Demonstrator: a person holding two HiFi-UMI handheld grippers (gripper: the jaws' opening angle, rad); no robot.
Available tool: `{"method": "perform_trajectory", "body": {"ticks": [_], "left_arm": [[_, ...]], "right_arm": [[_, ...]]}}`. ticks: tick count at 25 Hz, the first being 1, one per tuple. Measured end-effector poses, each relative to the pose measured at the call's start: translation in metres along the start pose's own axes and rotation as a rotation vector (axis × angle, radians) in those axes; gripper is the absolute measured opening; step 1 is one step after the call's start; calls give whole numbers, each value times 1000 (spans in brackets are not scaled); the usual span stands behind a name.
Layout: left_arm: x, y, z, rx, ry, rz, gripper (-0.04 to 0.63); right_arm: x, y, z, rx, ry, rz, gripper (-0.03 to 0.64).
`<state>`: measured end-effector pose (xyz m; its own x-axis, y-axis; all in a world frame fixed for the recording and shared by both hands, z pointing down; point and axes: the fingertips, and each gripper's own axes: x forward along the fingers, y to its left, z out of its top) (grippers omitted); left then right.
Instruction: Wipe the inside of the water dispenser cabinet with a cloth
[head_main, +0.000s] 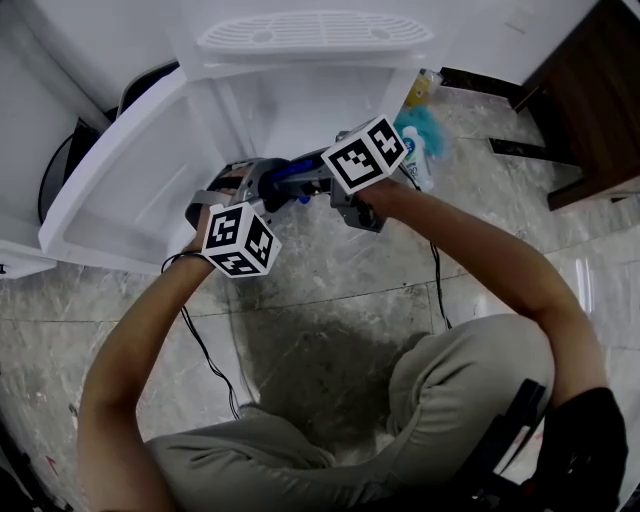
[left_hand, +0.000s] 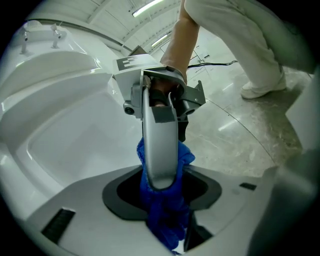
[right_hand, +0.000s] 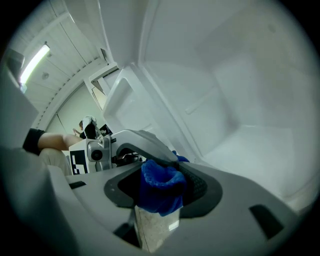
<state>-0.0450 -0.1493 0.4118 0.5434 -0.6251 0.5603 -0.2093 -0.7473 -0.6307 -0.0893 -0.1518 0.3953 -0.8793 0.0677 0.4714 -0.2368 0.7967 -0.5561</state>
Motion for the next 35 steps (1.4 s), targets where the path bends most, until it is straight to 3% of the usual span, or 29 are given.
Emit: {"method": "perform_trajectory", "body": {"ticks": [4,8,14,15,16,17,21,24,30,35], "left_arm": [[2,-1,0,33,6,12,179],[1,6,-7,-23,14,37,221],[-3,8,-30,-32,70,32,218],[-4,7,-32,-33,81,29,176],[-6,6,-34,-34,91,23,35],[-6,4,-36,-38,100,10,5],[-6,0,-36,-70,106,-29,5],[-5,3,-36,-95,97,-25,5],[-4,3,-37,-145,92,-29,5],[-7,-15,-41,-188,82,-81,5]], "right_arm": [[-1,-2,-1,-9,17,-11,166],[-9,-28,-3,-16,41,-99,141],[-38,-64,11,31,-38,-194,129],[-40,-66,13,34,-50,-201,129],[-41,-67,14,35,-58,-206,129],[-41,-68,15,33,-65,-211,129],[-40,-68,23,12,-105,-237,129],[-46,-68,49,-1,-260,-254,129],[-72,-52,137,-127,-759,-244,129],[-73,-35,191,-136,-976,-186,127]]}}
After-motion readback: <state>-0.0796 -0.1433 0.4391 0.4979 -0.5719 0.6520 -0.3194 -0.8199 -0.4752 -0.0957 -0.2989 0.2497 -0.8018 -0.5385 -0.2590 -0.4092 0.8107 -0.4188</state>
